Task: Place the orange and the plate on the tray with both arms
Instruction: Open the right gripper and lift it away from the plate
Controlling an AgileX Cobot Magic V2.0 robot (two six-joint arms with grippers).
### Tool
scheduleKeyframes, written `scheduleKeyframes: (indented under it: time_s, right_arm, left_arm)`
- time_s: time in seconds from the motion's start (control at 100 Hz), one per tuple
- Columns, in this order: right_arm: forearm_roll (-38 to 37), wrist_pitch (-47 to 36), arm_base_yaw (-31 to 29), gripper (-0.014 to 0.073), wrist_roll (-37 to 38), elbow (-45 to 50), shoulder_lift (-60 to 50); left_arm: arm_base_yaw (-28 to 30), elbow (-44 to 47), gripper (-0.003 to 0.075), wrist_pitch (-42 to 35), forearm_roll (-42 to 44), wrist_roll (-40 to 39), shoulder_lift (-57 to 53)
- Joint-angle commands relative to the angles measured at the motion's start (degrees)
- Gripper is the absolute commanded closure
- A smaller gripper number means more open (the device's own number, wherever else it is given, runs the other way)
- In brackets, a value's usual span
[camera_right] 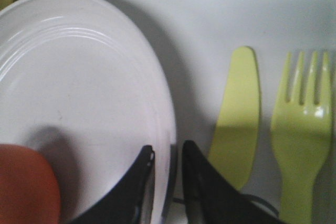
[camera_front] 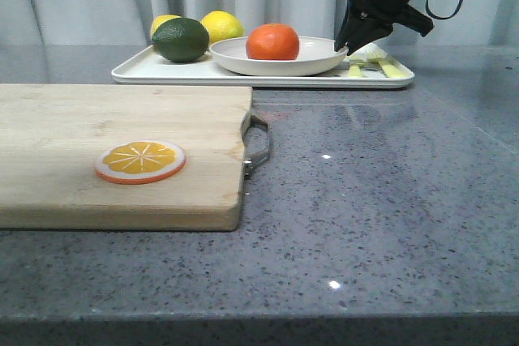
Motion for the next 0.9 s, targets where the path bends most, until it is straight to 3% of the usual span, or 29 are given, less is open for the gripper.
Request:
scheduleKeyframes:
  time_s: [0.0, 0.28, 0.57, 0.89]
  right_arm:
    - [1.73, -2.82, 0.06, 0.0418, -0.16, -1.94, -4.39]
    - [0.13, -2.42, 0.06, 0.0432, -0.16, -1.94, -8.6]
    - [-9.83, 5.91, 1.12, 0.0641, -0.16, -1.94, -13.71]
    - [-11.75, 11.91, 4.14, 0.0649, -2.7, -1.68, -18.24]
  left_arm:
    - [0.14, -1.43, 0.074, -4.35, -0.5, -0.11, -0.81]
    - [0.14, -1.43, 0.074, -4.35, -0.5, -0.11, -0.81]
    - [0.14, -1.43, 0.074, -4.35, -0.5, -0.11, -0.81]
    - [0.14, -1.43, 0.074, -4.35, -0.5, -0.11, -0.81]
